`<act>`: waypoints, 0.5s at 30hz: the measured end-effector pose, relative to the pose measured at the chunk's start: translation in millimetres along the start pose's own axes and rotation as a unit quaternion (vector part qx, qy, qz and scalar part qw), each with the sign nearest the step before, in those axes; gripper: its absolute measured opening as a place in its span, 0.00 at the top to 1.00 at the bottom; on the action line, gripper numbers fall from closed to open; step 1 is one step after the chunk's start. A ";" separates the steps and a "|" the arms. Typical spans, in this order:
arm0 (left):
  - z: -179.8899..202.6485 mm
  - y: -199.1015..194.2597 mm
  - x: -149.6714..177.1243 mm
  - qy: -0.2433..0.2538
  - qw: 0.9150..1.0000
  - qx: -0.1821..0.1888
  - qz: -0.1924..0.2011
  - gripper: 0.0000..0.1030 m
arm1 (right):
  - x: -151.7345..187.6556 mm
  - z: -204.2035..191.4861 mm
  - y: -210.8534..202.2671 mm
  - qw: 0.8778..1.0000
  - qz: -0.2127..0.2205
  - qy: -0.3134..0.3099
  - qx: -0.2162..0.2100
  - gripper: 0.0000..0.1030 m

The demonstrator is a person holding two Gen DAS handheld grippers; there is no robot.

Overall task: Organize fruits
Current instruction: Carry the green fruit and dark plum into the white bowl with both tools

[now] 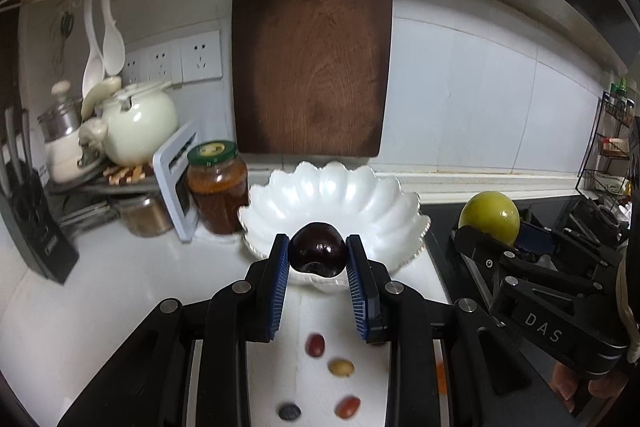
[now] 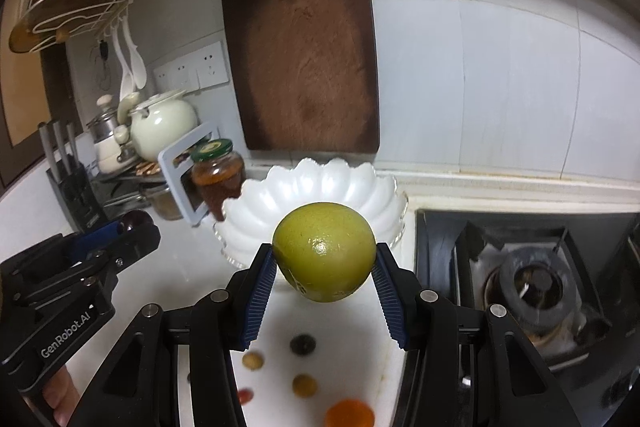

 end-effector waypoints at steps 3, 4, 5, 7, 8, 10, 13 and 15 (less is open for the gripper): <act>-4.2 9.2 -12.0 0.007 1.000 -0.004 0.003 0.72 | -11.2 1.3 10.1 1.000 0.001 0.000 0.005 0.51; -5.1 12.3 -15.7 0.009 1.000 -0.004 0.003 0.72 | -14.7 2.0 14.2 1.000 -0.001 0.001 0.006 0.51; -6.4 16.1 -19.9 0.010 1.000 -0.004 0.003 0.72 | -18.5 2.5 18.4 1.000 -0.003 0.003 0.005 0.51; -8.6 24.2 -28.1 0.013 1.000 -0.003 0.002 0.72 | -25.6 2.8 27.3 1.000 -0.008 0.004 0.004 0.51; -9.9 28.4 -31.7 0.013 1.000 -0.004 0.000 0.72 | -29.0 2.7 31.0 1.000 -0.010 0.004 0.005 0.51; -11.4 35.3 -37.4 0.014 1.000 -0.002 -0.004 0.72 | -36.3 2.7 39.4 1.000 -0.013 0.001 0.009 0.51; -15.3 50.6 -48.3 0.017 1.000 -0.005 -0.012 0.72 | -47.4 4.3 51.7 1.000 -0.016 0.000 0.014 0.51; -17.5 59.4 -52.8 0.016 1.000 -0.003 -0.018 0.72 | -55.0 5.2 60.1 1.000 -0.018 -0.004 0.019 0.51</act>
Point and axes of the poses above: each gripper's, at about its wrist camera, not at the fingertips, and y roughly the way its jaws point, z to its right, x to its underside, the point moved 8 cm from there along y, roughly the way its jaws point, and after that the axes turned 6 degrees about -z, right-handed, at the moved point
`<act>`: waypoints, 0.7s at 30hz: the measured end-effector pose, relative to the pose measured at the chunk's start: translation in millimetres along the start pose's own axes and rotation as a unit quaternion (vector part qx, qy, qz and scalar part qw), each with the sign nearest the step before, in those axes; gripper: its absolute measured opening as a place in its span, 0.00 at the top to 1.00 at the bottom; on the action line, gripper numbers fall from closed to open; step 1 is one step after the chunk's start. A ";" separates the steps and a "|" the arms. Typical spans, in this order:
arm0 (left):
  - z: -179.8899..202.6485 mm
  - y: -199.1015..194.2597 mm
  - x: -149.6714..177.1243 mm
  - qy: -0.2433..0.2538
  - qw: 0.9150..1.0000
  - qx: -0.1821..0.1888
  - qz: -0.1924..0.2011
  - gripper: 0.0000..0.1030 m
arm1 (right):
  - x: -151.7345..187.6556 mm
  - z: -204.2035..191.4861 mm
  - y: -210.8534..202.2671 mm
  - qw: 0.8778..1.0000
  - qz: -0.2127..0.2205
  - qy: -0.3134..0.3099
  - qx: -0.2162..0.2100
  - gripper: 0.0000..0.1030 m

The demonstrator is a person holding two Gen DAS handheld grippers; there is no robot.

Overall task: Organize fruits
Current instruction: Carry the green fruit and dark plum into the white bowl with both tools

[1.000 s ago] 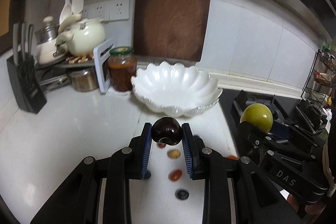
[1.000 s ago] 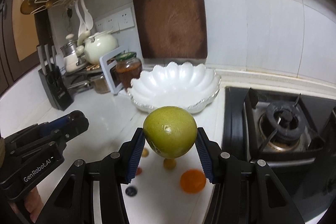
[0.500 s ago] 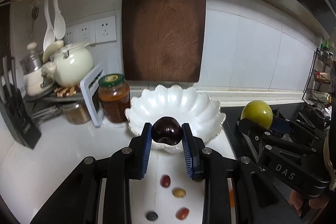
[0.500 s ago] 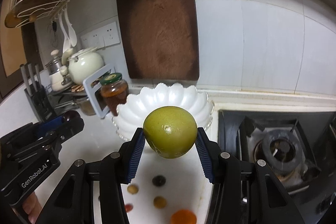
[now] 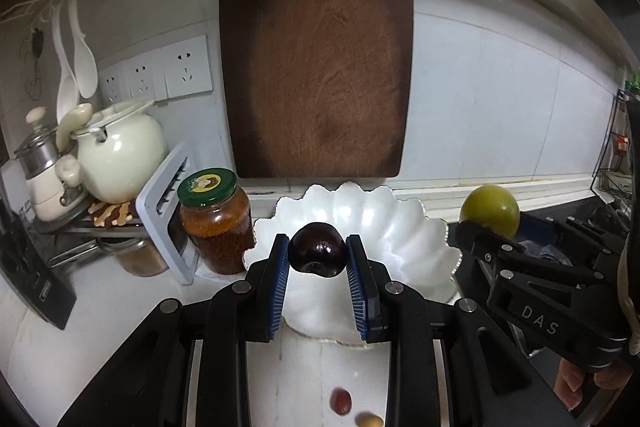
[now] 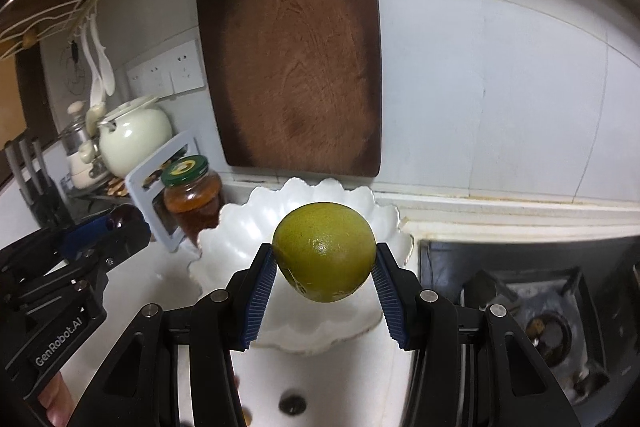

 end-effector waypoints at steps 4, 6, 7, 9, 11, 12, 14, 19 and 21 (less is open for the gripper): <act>-3.6 19.3 -10.3 0.001 1.000 -0.001 -0.013 0.72 | -12.1 1.8 18.3 1.000 -0.013 0.000 0.003 0.51; -4.5 29.6 -14.1 0.003 1.000 -0.001 -0.022 0.72 | -17.1 1.6 28.1 1.000 -0.022 0.000 0.000 0.51; -4.7 34.2 -16.0 0.004 1.000 -0.002 -0.026 0.72 | -20.7 1.5 34.1 1.000 -0.027 -0.001 0.001 0.51; -5.4 44.2 -20.3 0.006 0.999 -0.002 -0.033 0.72 | -26.0 1.0 44.5 0.999 -0.036 -0.005 0.005 0.51; -6.7 55.2 -25.1 0.008 0.999 -0.005 -0.041 0.72 | -30.8 0.8 56.9 0.999 -0.047 -0.009 0.006 0.51; -7.7 62.8 -26.9 0.006 0.999 -0.006 -0.048 0.72 | -32.2 1.1 62.1 0.999 -0.053 -0.009 0.007 0.51; -9.6 74.8 -29.5 0.004 0.998 -0.003 -0.061 0.72 | -34.4 2.6 75.4 0.998 -0.068 -0.011 0.008 0.51; -13.8 105.9 -30.0 -0.002 0.995 -0.002 -0.096 0.72 | -36.5 9.2 107.2 0.995 -0.101 -0.016 0.020 0.51; -15.0 120.6 -28.7 -0.005 0.994 -0.001 -0.113 0.72 | -35.2 11.0 118.4 0.993 -0.117 -0.014 0.016 0.51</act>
Point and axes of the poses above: each gripper's, at about its wrist camera, not at the fingertips, and y roughly the way its jaws point, z to its right, x to its underside, the point moved 8 cm from there along y, roughly the way its jaws point, and after that the axes turned 6 degrees about -z, right-handed, at the moved point
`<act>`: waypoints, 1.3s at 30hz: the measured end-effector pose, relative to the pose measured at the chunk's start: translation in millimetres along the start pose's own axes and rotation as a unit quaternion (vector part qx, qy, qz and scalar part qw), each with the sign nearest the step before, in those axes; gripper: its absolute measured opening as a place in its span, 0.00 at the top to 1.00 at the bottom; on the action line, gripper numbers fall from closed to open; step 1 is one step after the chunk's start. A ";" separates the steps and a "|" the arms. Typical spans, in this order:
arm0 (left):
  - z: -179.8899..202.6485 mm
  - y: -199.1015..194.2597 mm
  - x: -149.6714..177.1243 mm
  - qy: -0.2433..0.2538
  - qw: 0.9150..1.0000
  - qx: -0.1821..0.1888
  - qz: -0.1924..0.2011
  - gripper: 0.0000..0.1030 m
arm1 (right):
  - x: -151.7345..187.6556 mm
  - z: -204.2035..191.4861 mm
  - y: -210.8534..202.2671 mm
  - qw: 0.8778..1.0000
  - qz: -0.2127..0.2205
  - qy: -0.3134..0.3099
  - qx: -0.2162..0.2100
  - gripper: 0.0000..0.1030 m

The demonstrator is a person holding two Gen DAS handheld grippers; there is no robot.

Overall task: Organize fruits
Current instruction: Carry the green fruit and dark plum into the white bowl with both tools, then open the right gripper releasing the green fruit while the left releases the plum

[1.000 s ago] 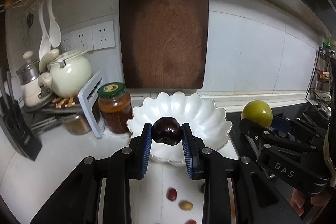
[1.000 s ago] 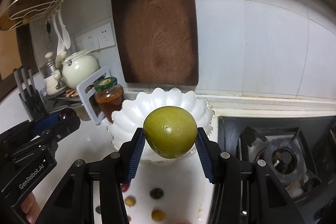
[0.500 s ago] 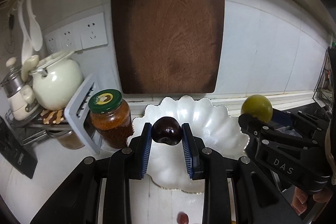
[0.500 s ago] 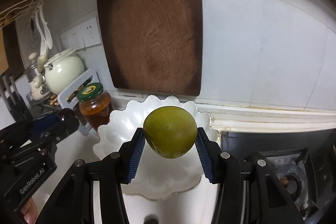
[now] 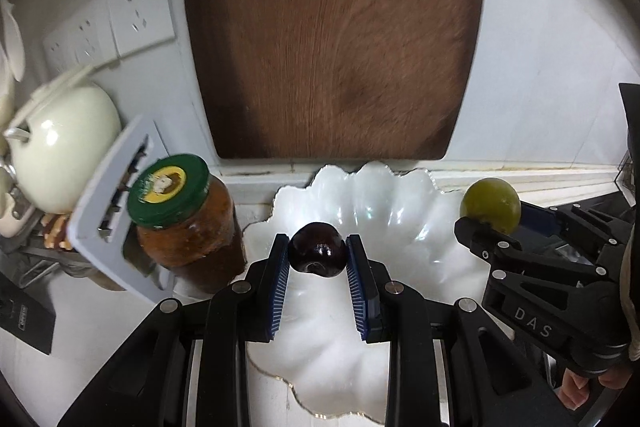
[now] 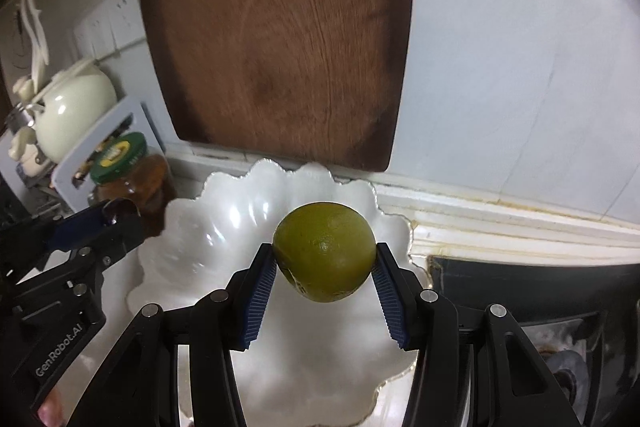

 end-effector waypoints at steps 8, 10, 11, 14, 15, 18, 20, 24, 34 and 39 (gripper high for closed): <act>1.0 46.0 -5.3 0.001 0.999 0.002 -0.051 0.72 | -1.2 4.8 41.9 0.998 -0.063 0.004 -0.005 0.51; 2.9 55.7 -5.6 0.005 0.998 -0.002 -0.061 0.72 | -0.6 5.5 53.8 0.997 -0.080 0.006 -0.010 0.51; 3.7 61.7 -5.3 0.007 0.998 -0.004 -0.068 0.72 | 0.1 7.4 59.1 0.996 -0.089 0.009 -0.009 0.51; 5.5 79.4 -4.3 0.009 0.996 -0.010 -0.088 0.72 | 4.2 11.2 74.1 0.994 -0.113 0.012 -0.009 0.51; 5.5 83.8 -4.1 0.009 0.996 -0.010 -0.092 0.72 | 5.4 12.2 77.5 0.993 -0.118 0.012 -0.005 0.51; 5.5 97.3 0.5 0.002 0.994 -0.005 -0.114 0.72 | 9.6 15.4 87.4 0.991 -0.133 0.017 -0.005 0.51; 6.5 106.9 4.4 0.004 0.992 -0.004 -0.129 0.72 | 12.0 16.9 93.1 0.990 -0.142 0.017 -0.006 0.51; 7.8 121.6 11.1 0.009 0.989 -0.005 -0.149 0.72 | 14.5 17.9 103.4 0.988 -0.155 0.014 -0.008 0.51; 11.6 151.4 19.9 0.013 0.983 -0.007 -0.183 0.71 | 20.2 17.2 124.6 0.984 -0.178 0.012 -0.010 0.51; 4.8 149.5 23.2 0.018 0.982 -0.019 -0.186 0.55 | 20.9 17.3 127.2 0.983 -0.183 0.006 -0.008 0.49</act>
Point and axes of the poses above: each gripper's, at about its wrist camera, not at the fingertips, and y roughly the way its jaws point, z to its right, x to its underside, the point moved 8 cm from there along y, roughly the way its jaws point, and after that the axes turned 6 degrees about -z, right-handed, at the moved point
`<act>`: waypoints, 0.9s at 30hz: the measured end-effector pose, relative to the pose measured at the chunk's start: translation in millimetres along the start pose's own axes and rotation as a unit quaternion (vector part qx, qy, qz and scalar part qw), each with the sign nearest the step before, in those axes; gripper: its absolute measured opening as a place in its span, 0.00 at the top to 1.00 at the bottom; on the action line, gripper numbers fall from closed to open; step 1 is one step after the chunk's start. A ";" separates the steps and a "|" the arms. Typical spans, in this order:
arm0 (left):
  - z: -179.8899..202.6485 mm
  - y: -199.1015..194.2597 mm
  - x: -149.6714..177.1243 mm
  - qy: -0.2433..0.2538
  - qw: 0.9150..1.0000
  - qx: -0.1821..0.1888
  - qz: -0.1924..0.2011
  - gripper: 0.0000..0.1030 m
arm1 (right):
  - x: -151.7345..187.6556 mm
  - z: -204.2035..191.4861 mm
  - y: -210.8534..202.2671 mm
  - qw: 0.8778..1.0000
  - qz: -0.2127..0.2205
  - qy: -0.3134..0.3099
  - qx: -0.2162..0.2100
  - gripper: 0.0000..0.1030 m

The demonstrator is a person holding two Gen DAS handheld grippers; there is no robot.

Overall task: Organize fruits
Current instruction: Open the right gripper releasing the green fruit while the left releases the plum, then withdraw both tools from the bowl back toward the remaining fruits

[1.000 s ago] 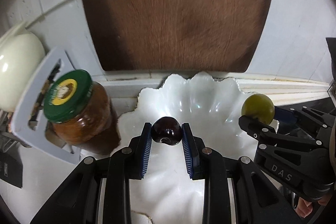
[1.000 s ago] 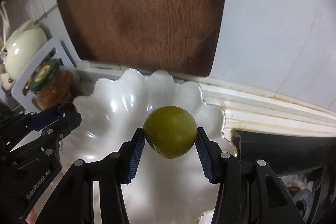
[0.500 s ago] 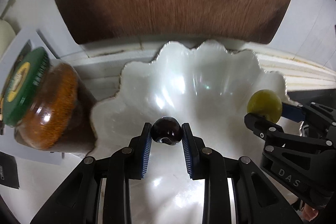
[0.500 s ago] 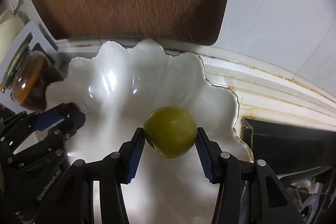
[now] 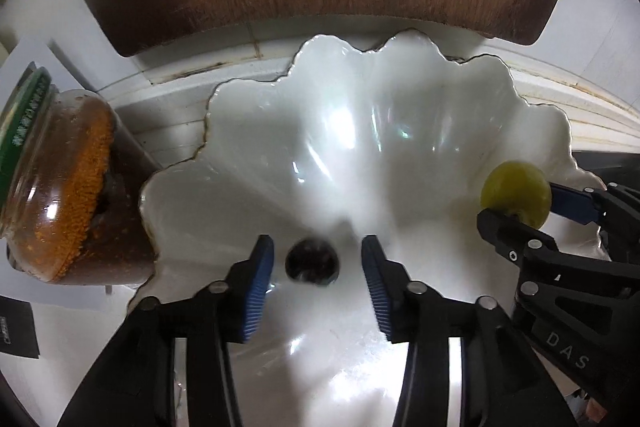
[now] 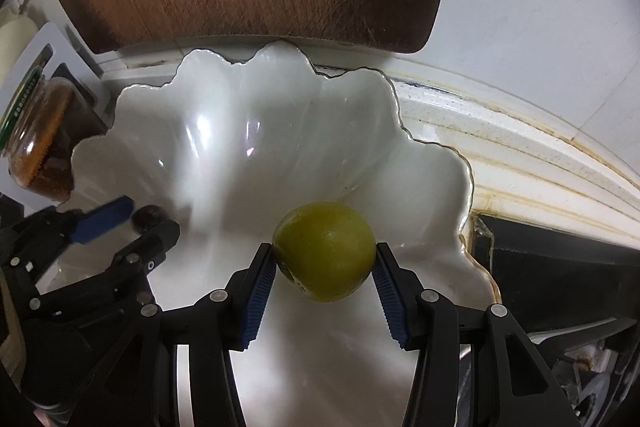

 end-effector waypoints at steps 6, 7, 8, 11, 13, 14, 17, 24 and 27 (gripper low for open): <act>-7.3 -15.7 -0.2 -0.012 1.000 -0.009 0.010 0.48 | -1.4 3.6 -19.0 1.000 0.025 0.004 0.010 0.39; -8.0 -19.4 0.2 -0.013 1.000 -0.007 0.013 0.48 | -0.9 4.0 -22.7 1.000 0.029 0.005 0.011 0.39; -8.6 -23.3 1.0 -0.015 1.000 -0.006 0.016 0.46 | 0.3 4.3 -26.2 0.999 0.032 0.006 0.011 0.39; -10.4 -37.4 3.8 -0.016 0.999 -0.014 0.028 0.44 | 5.5 3.3 -37.9 0.999 0.042 0.004 0.013 0.39; -11.9 -47.2 6.8 -0.016 0.999 -0.021 0.037 0.43 | 10.7 3.0 -48.3 0.998 0.053 0.002 0.016 0.39; -11.8 -53.5 8.4 -0.018 0.999 -0.022 0.042 0.42 | 14.8 5.0 -53.8 0.998 0.059 0.000 0.019 0.39; -11.4 -73.8 17.9 -0.015 0.998 -0.030 0.061 0.41 | 23.1 2.2 -70.7 0.997 0.076 -0.004 0.021 0.39; -9.2 -122.8 38.2 -0.010 0.991 -0.053 0.122 0.32 | 54.0 0.7 -112.1 0.993 0.120 -0.009 0.010 0.39; -9.5 -144.4 48.6 -0.005 0.987 -0.063 0.149 0.27 | 64.4 -2.3 -128.0 0.990 0.141 -0.011 0.010 0.39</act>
Point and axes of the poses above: each gripper's, at about its wrist camera, not at the fingertips, and y roughly the way its jaws point, z to its right, x to its underside, the point moved 8 cm from there along y, roughly the way its jaws point, and after that the axes turned 6 degrees about -z, right-handed, at the moved point
